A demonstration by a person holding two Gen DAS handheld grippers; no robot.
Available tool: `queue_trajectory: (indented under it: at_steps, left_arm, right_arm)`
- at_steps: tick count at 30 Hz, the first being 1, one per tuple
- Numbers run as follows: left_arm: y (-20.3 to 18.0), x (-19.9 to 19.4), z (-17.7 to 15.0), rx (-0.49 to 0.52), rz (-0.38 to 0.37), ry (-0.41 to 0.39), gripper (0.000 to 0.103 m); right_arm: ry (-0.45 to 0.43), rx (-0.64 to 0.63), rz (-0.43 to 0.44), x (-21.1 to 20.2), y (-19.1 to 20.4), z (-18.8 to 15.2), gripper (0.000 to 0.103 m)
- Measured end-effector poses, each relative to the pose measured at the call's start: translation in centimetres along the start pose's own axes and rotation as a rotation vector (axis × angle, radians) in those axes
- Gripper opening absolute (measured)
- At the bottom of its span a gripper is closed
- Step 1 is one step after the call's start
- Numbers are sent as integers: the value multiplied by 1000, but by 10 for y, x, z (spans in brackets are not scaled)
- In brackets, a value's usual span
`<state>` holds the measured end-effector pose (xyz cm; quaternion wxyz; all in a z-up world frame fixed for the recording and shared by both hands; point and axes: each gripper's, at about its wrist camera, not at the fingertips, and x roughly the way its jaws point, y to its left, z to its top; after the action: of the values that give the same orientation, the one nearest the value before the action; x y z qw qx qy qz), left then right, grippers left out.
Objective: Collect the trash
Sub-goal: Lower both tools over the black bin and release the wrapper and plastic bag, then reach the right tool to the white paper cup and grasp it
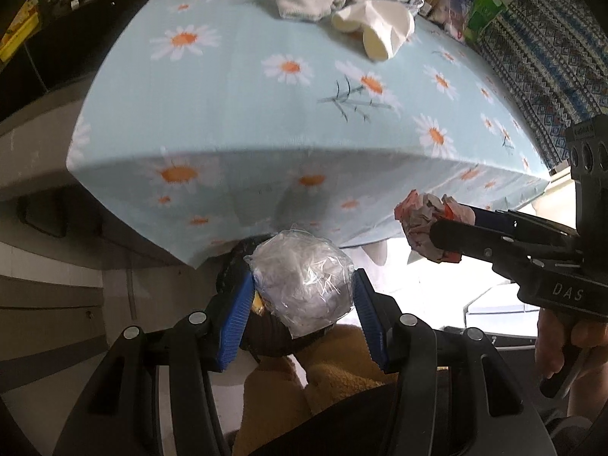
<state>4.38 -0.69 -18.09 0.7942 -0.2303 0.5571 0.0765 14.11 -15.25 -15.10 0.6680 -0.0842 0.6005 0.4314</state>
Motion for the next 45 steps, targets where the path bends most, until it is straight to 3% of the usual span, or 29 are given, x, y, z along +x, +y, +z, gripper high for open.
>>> queue_trajectory:
  at_steps: [13,19,38,41,45]
  left_arm:
    - [2,20,-14,0,-11,79,54]
    - [2,24,-13,-7,-12,98,56]
    - [11,8,-5,-21,-11,49,57]
    - [9,3,-3,-14,-19,36,57]
    - [7,-7,2,-3,-27,5,57]
  right_arm:
    - [27,45,3,15,-1,-12,50]
    - [18,78,7,13,-4,-10,58]
    - [-22,61,-16,-5,3,-5,58]
    - [-31,52,-27,-9,3,-1,64]
    - [-63,42,-40,-19,5,4,64]
